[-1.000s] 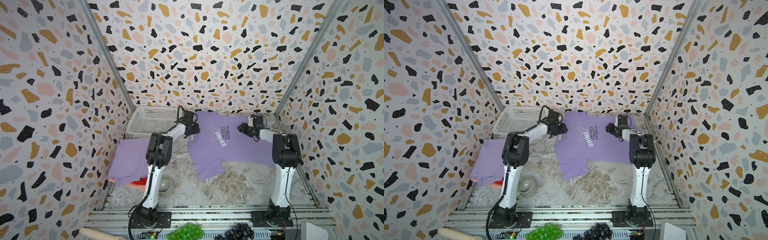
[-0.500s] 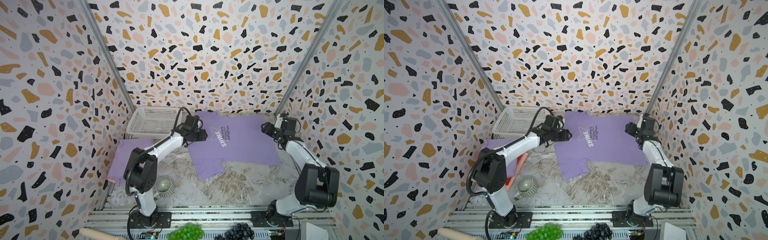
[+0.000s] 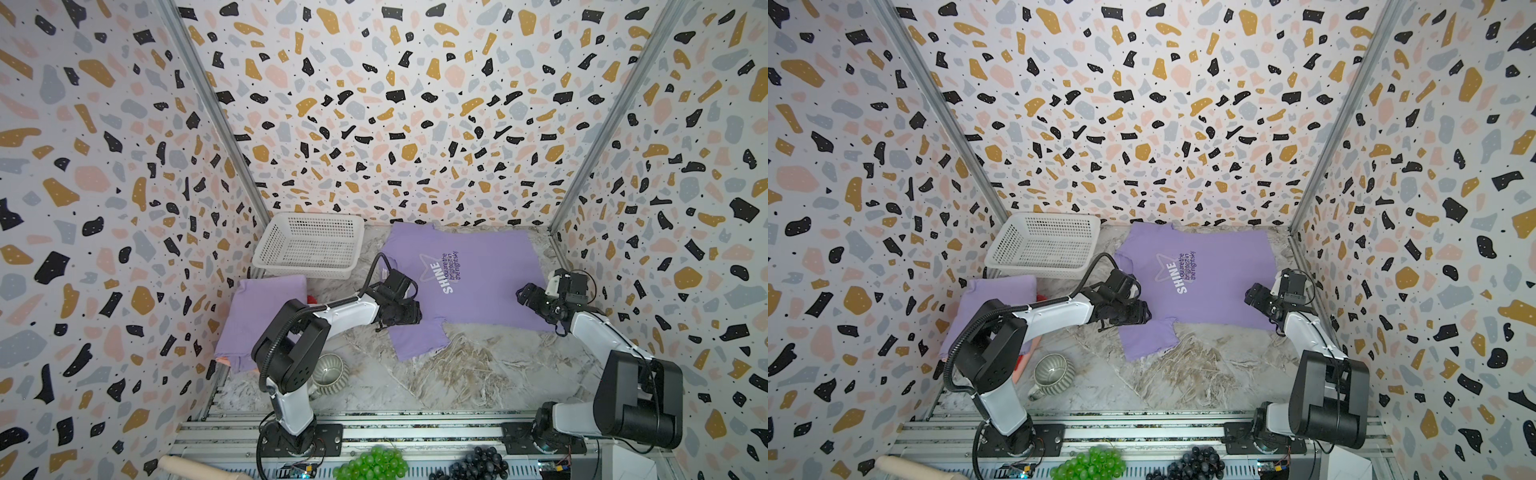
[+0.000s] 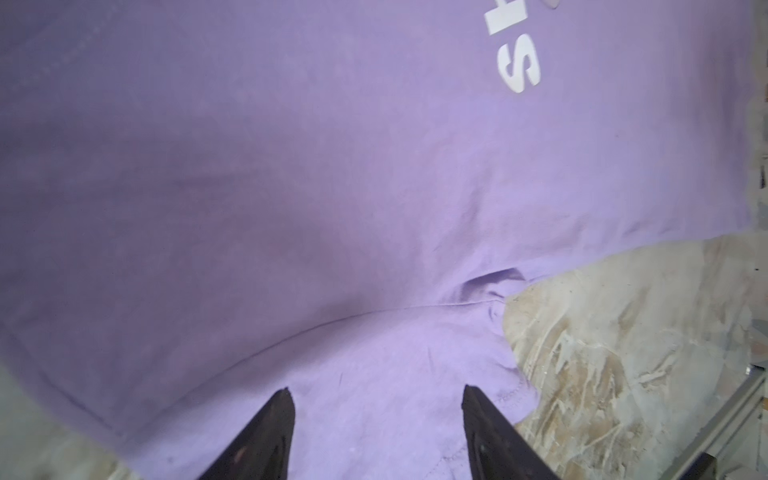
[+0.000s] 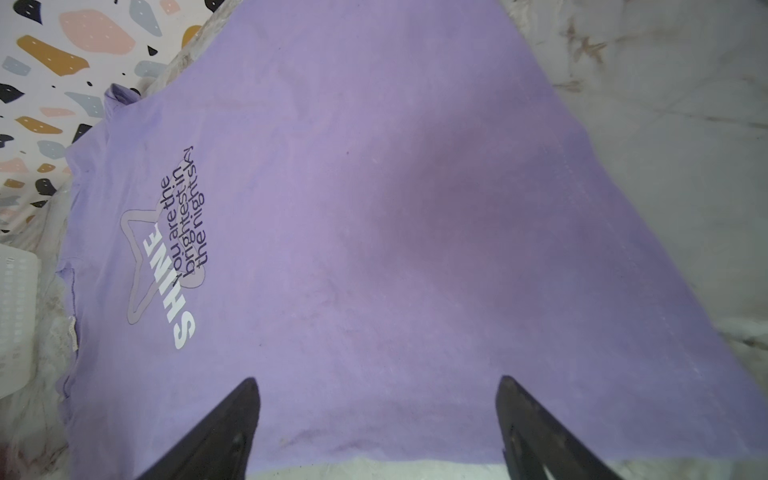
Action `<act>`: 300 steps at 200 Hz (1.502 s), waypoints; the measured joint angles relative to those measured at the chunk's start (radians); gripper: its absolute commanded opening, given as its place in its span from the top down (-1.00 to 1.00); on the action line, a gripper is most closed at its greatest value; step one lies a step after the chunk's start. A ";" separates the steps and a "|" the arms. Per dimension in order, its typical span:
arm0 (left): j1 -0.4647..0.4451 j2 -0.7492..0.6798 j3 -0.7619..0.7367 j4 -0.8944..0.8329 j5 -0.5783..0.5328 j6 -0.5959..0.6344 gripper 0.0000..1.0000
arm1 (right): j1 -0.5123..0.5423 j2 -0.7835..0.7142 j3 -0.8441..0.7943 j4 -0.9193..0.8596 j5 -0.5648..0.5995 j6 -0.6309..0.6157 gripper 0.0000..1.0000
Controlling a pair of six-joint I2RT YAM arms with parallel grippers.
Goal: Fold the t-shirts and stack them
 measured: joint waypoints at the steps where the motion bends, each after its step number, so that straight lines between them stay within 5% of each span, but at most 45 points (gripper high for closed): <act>1: 0.000 0.002 0.000 0.001 -0.001 0.000 -0.30 | 0.002 0.004 0.000 0.003 0.000 0.001 -0.75; 53: 0.046 0.077 0.020 0.074 -0.021 -0.022 -0.28 | 0.076 0.209 0.024 0.096 0.007 0.025 -0.70; 139: 0.223 0.207 0.231 0.012 -0.048 0.069 -0.21 | 0.147 0.484 0.310 0.185 0.004 0.039 -0.63; 167: 0.230 0.105 0.202 -0.052 -0.071 0.107 -0.27 | 0.146 0.404 0.307 0.153 0.015 0.020 -0.69; 230: 0.288 -0.364 -0.054 -0.157 -0.164 0.111 -0.29 | 0.065 -0.057 0.095 0.038 0.124 0.038 -0.77; 300: 0.290 -0.380 -0.220 -0.208 -0.145 0.075 -0.25 | -0.051 -0.073 -0.051 -0.111 0.195 0.054 -0.77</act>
